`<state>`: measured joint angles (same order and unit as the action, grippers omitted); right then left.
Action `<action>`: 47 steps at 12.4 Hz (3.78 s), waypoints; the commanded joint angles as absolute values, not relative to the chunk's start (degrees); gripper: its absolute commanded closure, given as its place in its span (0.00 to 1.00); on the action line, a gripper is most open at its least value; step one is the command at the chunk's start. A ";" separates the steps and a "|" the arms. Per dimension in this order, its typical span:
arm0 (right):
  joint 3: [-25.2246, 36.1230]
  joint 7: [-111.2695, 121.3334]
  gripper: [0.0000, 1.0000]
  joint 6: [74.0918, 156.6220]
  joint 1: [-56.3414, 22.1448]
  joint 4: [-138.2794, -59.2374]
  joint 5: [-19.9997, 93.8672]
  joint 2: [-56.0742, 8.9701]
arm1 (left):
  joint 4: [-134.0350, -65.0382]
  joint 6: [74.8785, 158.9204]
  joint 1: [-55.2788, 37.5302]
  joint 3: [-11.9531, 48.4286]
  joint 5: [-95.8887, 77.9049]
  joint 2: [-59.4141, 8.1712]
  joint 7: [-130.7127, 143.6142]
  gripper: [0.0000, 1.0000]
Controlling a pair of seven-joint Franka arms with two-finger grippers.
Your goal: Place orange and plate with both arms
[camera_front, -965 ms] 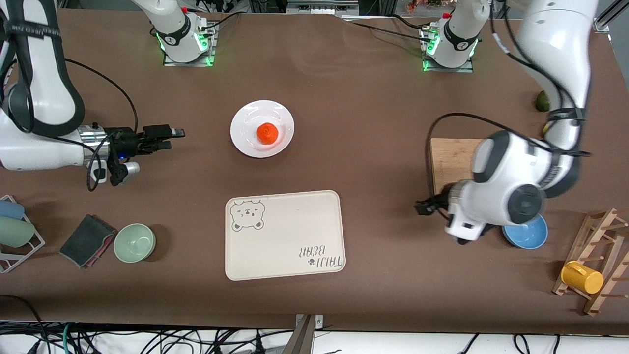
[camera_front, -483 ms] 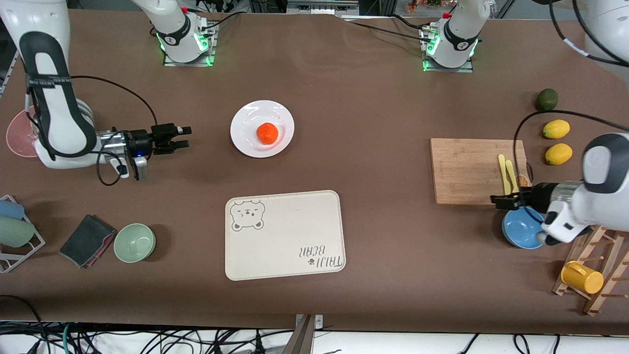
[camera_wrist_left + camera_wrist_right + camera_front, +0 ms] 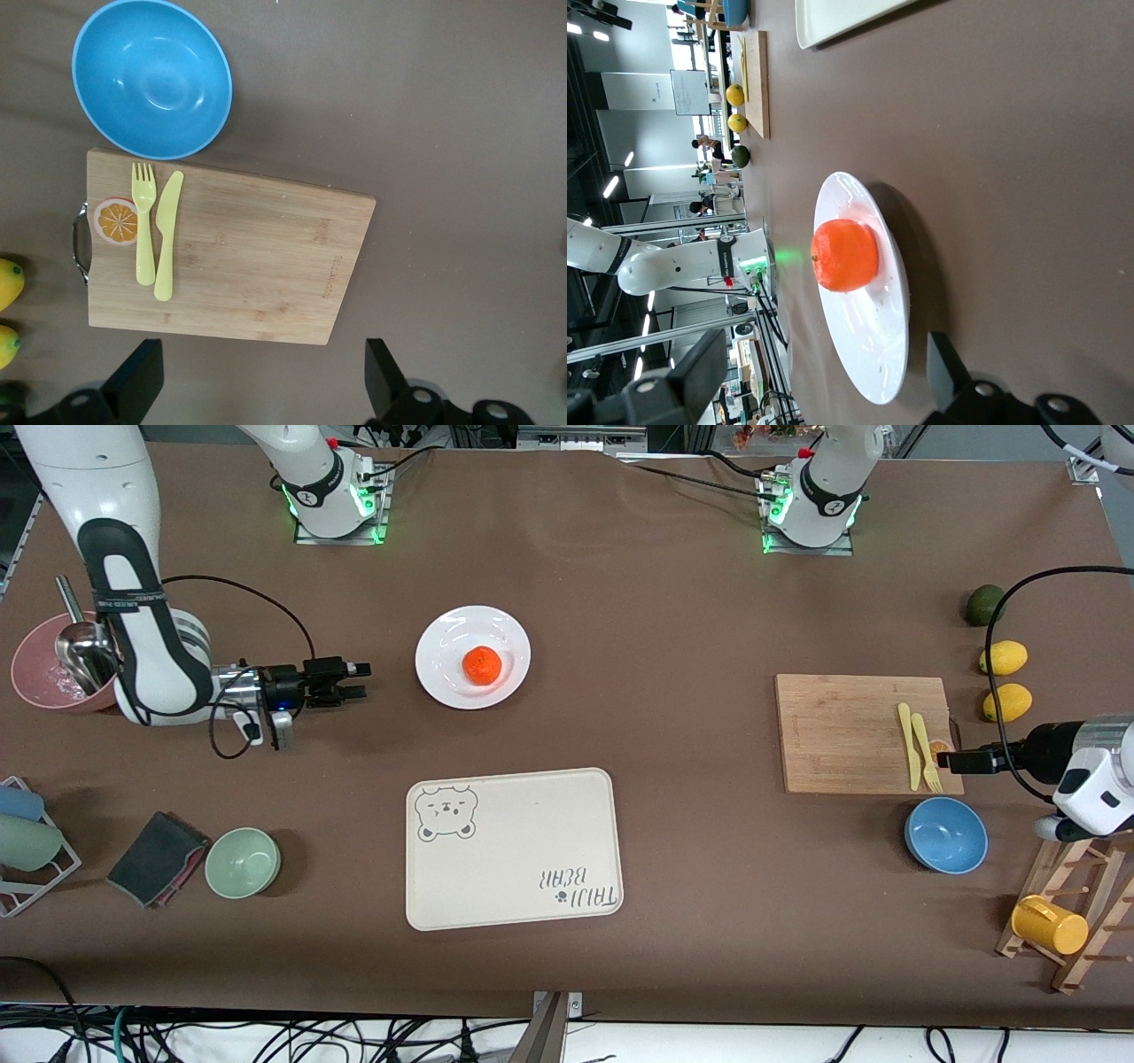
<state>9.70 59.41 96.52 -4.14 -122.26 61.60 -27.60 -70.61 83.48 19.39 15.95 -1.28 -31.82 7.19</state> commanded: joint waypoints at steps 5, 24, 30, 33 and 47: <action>9.76 60.82 0.01 102.38 -9.31 -124.71 67.93 -29.27 | -77.59 88.04 9.02 4.37 -5.69 -20.59 4.92 0.00; 8.96 66.97 0.52 112.23 -15.03 -131.22 75.14 -28.48 | -95.54 94.04 -4.57 -6.68 1.04 -3.16 -4.83 0.00; 8.53 69.43 0.58 114.87 -16.70 -132.54 77.69 -28.48 | -95.54 94.48 -4.48 -6.77 1.14 -3.25 -4.75 0.00; 8.00 69.43 0.68 115.57 -16.79 -132.54 77.78 -28.21 | -95.54 94.48 -4.39 -6.77 0.79 -3.16 -4.66 0.00; 6.86 69.43 0.98 116.28 -16.87 -132.89 79.63 -27.25 | -95.54 94.48 -4.39 -6.77 0.62 -3.25 -4.48 0.00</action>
